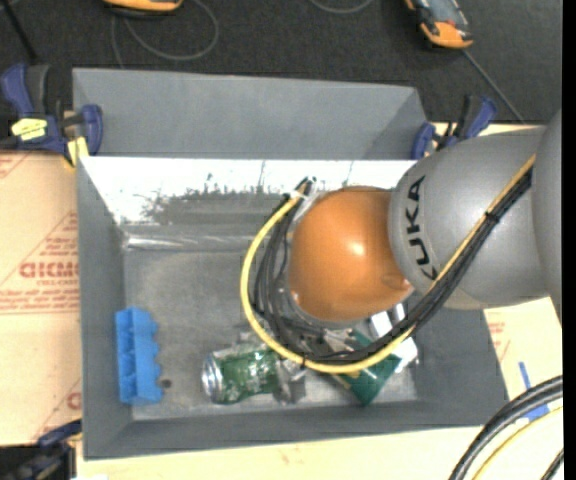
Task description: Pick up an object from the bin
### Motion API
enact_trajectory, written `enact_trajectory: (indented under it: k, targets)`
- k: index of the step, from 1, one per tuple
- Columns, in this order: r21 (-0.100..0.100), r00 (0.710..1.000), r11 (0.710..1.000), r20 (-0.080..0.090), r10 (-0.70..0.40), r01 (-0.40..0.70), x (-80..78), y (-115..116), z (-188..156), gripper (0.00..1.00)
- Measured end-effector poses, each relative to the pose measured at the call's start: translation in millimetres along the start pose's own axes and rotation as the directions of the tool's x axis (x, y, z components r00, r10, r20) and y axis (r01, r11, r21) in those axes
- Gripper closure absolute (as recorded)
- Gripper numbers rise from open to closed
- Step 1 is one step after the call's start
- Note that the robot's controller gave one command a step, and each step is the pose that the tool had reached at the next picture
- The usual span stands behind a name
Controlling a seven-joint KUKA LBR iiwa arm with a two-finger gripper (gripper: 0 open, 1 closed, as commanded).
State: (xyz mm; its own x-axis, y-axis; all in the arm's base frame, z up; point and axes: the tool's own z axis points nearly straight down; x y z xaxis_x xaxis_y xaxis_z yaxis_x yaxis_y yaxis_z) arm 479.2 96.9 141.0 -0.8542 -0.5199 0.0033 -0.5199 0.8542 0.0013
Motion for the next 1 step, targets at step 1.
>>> enact_trajectory:
  k: [1]
  targets:
    - [0.004, 0.998, 0.998, 0.014, 0.064, -0.064, -5.1, -25.5, 19.1, 1.00]
